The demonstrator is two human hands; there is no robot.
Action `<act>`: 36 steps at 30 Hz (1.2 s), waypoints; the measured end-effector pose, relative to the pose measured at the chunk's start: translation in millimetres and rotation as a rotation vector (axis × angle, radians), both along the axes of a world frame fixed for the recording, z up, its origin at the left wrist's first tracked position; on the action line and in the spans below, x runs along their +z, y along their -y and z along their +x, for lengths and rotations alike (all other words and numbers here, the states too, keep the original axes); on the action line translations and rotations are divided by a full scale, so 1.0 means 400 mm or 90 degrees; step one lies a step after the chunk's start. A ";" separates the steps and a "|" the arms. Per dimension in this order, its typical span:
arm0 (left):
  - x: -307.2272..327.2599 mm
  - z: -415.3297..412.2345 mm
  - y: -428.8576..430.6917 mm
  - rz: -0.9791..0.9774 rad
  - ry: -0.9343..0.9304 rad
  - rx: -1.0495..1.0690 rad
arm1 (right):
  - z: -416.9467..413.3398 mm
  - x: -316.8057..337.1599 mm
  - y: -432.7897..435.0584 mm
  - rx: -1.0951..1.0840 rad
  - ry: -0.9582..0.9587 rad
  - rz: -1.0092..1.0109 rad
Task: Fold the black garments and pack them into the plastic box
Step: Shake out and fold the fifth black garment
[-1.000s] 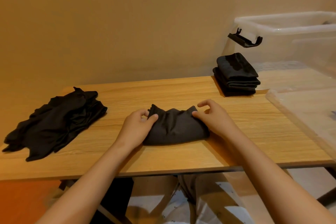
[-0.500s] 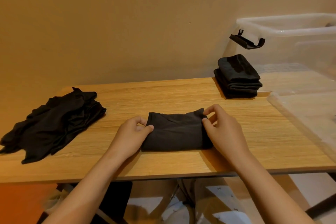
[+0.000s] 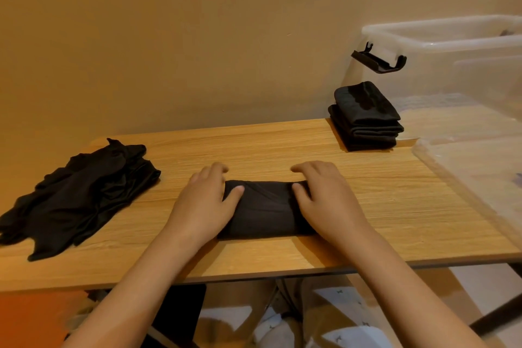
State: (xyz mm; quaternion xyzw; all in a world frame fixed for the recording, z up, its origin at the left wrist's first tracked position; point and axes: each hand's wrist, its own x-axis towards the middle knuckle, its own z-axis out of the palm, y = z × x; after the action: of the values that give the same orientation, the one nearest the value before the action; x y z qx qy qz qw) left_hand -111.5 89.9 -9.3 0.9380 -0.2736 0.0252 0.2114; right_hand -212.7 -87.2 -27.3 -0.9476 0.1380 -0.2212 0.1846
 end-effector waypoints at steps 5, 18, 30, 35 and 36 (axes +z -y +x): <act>-0.018 0.030 0.066 0.221 -0.051 -0.224 | 0.042 -0.013 -0.011 0.162 -0.281 -0.076; 0.079 0.105 0.108 0.276 -0.365 -0.281 | 0.104 0.056 0.028 0.173 -0.355 0.011; 0.189 0.190 0.224 0.187 -0.417 -0.387 | 0.054 0.152 0.180 0.257 -0.279 0.237; 0.263 0.236 0.371 0.176 -0.291 -0.420 | 0.043 0.168 0.309 0.171 -0.127 0.274; 0.276 0.247 0.403 0.165 -0.264 -0.425 | 0.041 0.171 0.333 0.154 -0.090 0.292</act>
State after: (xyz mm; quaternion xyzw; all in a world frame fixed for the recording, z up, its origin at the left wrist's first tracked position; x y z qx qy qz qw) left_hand -12.8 -71.4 101.2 0.8019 -0.5150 -0.2691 0.1392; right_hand -196.3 -220.4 41.0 -0.9039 0.0828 -0.0938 0.4091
